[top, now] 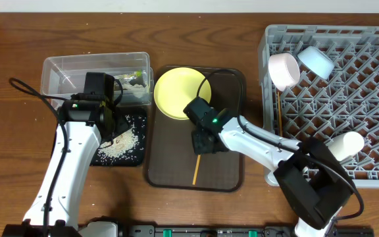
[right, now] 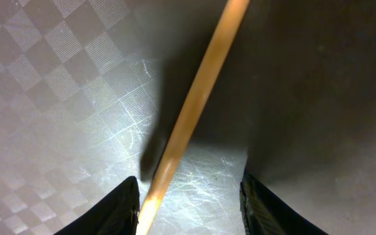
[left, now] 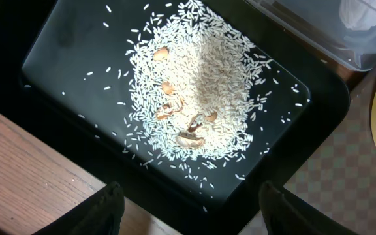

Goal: Sort waste into correct bins and load items into the dishwasher rack
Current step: 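Return the right gripper to the tray and grasp the second chopstick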

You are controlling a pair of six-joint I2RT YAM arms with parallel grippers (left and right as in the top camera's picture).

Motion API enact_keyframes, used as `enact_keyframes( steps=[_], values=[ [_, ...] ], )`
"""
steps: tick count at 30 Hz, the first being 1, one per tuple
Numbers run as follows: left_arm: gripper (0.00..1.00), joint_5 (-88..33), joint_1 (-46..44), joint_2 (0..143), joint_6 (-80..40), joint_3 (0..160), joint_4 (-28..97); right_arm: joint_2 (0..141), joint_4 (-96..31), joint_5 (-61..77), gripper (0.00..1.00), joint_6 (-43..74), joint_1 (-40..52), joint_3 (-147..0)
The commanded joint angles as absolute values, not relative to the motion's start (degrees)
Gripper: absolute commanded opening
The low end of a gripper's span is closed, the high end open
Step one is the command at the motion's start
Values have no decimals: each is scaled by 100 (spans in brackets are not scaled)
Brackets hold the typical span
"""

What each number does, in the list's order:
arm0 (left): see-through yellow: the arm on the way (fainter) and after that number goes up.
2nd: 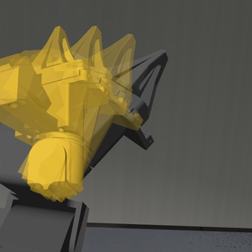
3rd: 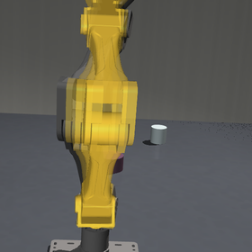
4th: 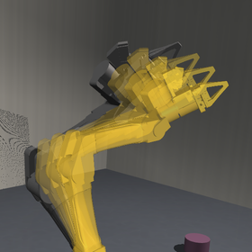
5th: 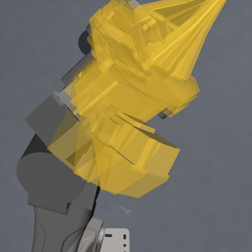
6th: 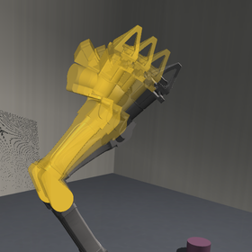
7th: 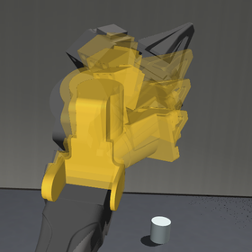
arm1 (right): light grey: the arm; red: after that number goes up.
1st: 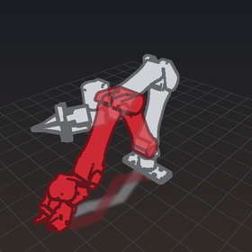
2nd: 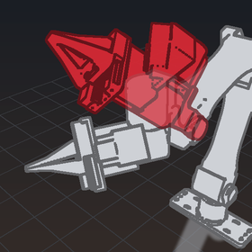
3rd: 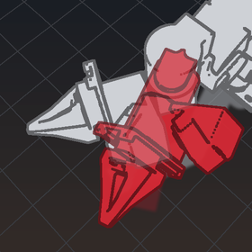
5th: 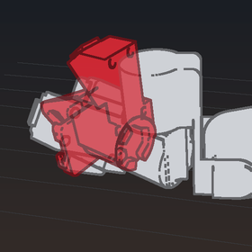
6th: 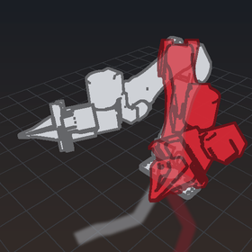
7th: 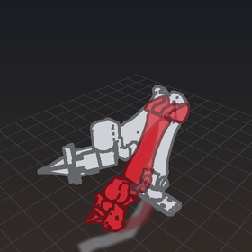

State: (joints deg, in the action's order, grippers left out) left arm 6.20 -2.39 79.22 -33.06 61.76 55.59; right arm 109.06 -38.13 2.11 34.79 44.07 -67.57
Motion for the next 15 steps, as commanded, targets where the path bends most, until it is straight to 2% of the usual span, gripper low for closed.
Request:
enact_keyframes(
  steps=[1,10,15],
  values=[
    [69,648,-217,7876,-3354,6211,5592,10991,-3837,-158,47,3645,4624,-6814],
    [69,648,-217,7876,-3352,6211,5596,10991,-4165,-462,39,3951,4689,-6812],
    [69,648,-217,7876,-3352,6211,5614,10991,-4405,-644,39,4132,4689,-6812]
  ],
)
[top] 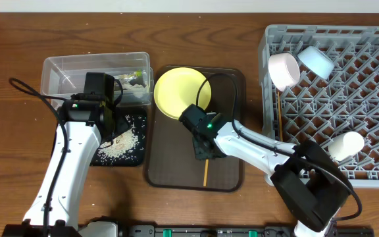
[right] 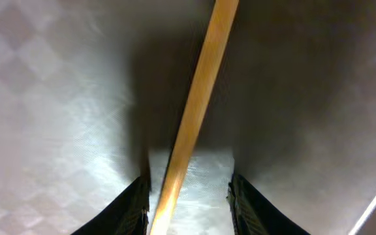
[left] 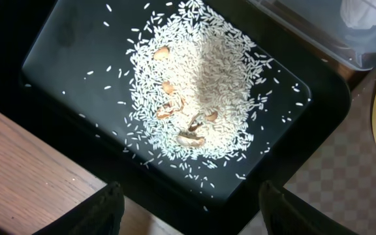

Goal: Sort waste into correct bins and load items into the dishwasher rack
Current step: 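Return the right gripper to the tray and grasp the second chopstick, then place the second chopstick upright in the rack with the right gripper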

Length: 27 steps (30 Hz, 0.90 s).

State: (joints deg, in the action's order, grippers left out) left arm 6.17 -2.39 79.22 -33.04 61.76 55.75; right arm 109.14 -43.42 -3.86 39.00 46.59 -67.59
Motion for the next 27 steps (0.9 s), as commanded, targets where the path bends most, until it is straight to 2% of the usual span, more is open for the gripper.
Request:
enact_keyframes(
  steps=[1,12,22,27],
  values=[
    [69,648,-217,7876,-3352,6211,5614,10991,-4440,-670,39,4163,4689,-6812],
    [69,648,-217,7876,-3352,6211,5614,10991,-4615,-631,23,4392,4630,-6803],
    [69,648,-217,7876,-3352,6211,5616,10989,-4606,-403,2,4418,4558,-6803],
    [69,648,-217,7876,-3352,6211,5616,10840,-4720,-381,1,4276,4368,-6873]
  ],
)
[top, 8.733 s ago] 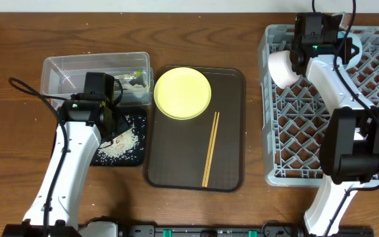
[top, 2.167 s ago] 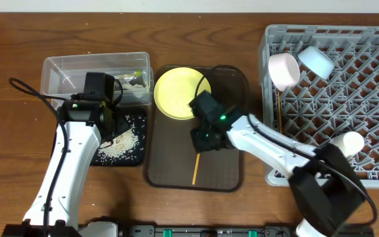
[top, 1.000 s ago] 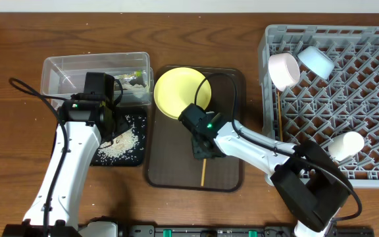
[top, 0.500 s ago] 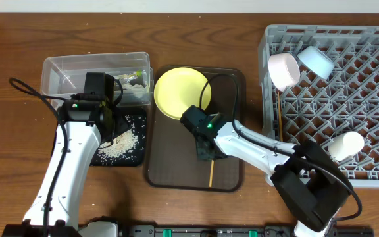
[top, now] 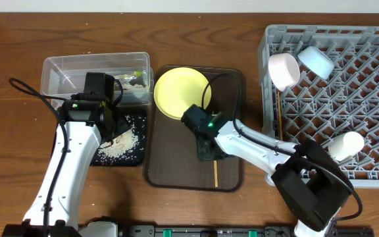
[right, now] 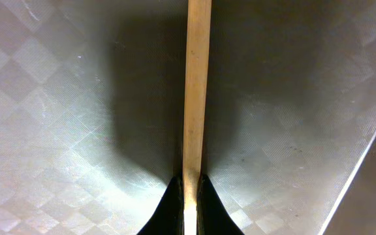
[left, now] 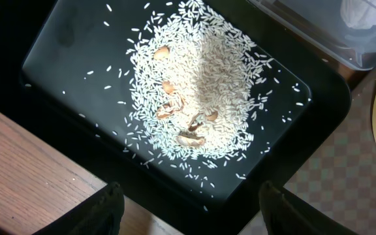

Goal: Sort waste into correct bins and load items into the dishwasher rack
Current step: 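Place the second chopstick upright in the rack with the right gripper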

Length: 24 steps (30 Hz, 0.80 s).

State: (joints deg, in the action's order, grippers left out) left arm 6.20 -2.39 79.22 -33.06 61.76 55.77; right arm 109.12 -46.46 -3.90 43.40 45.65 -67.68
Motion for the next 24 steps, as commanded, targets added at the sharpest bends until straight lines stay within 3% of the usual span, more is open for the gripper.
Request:
enact_keyframes(
  steps=[1,15,24],
  values=[
    [69,648,-217,7876,-3352,6211,5616,10755,-4775,-377,1,4174,4283,-6921],
    [69,648,-217,7876,-3352,6211,5612,8643,-5881,-314,1,1848,2121,-7644],
    [69,648,-217,7876,-3352,6211,5612,8799,-6700,-316,1,1002,982,-7437]
  ],
)
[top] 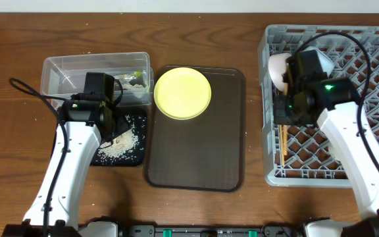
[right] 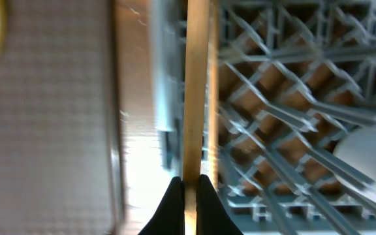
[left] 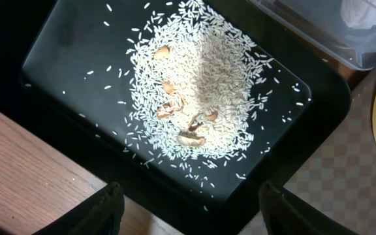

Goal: Sort waste into correct bins and load items into the dishwasher rack
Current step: 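Place the second chopstick upright in the rack with the right gripper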

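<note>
My right gripper (right: 189, 189) is shut on a wooden chopstick (right: 196, 85), which runs straight out from the fingertips. In the overhead view the chopstick (top: 283, 143) hangs over the left edge of the grey dishwasher rack (top: 367, 39). A pink cup (top: 276, 68) and a pale bowl (top: 320, 58) sit in the rack. On the brown tray (top: 196, 155) lies a yellow plate (top: 182, 93). My left gripper (left: 188, 215) is open above the black tray (left: 51, 59), which holds a heap of rice (left: 204, 85).
A clear plastic bin (top: 64, 71) with scraps stands behind the black tray. A white cup (right: 371, 153) lies in the rack, at the right of the right wrist view. Brown wooden table (top: 18, 131) surrounds everything.
My right gripper, then shut on the chopstick down on the brown tray, now holds it over the rack's left edge. The left arm and the rice tray are unchanged.
My right gripper stood open astride the chopstick on the brown tray, then narrower around it, then shut on it. Now the brown tray holds only the yellow plate and the chopstick is over the rack. The left gripper stayed open over the rice.
</note>
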You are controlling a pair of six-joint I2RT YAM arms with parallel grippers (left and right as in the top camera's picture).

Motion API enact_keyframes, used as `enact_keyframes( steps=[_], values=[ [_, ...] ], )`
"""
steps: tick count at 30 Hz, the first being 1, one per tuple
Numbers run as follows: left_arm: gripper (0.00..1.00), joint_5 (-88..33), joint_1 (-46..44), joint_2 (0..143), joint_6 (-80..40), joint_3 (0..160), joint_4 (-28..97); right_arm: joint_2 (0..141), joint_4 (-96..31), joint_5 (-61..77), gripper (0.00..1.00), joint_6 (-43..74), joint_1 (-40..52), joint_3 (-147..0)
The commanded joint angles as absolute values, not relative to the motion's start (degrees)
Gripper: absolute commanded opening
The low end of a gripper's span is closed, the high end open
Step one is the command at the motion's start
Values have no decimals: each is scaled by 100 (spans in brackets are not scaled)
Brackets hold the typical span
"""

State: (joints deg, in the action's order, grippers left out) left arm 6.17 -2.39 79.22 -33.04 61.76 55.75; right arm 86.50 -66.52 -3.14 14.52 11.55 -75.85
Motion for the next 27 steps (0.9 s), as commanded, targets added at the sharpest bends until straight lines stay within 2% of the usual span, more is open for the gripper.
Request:
enact_keyframes(
  steps=[1,11,12,16,27],
  values=[
    [69,648,-217,7876,-3354,6211,5612,8827,-6689,-316,1,998,943,-7363],
    [69,648,-217,7876,-3352,6211,5612,8888,-5850,-318,2,849,902,-6606],
    [69,648,-217,7876,-3352,6211,5612,8888,-5791,-320,5,847,902,-6600],
    [69,648,-217,7876,-3352,6211,5614,8888,-5572,-320,25,847,902,-6602],
    [69,648,-217,7876,-3352,6211,5612,8851,-5575,-250,32,849,941,-7159]
  ],
)
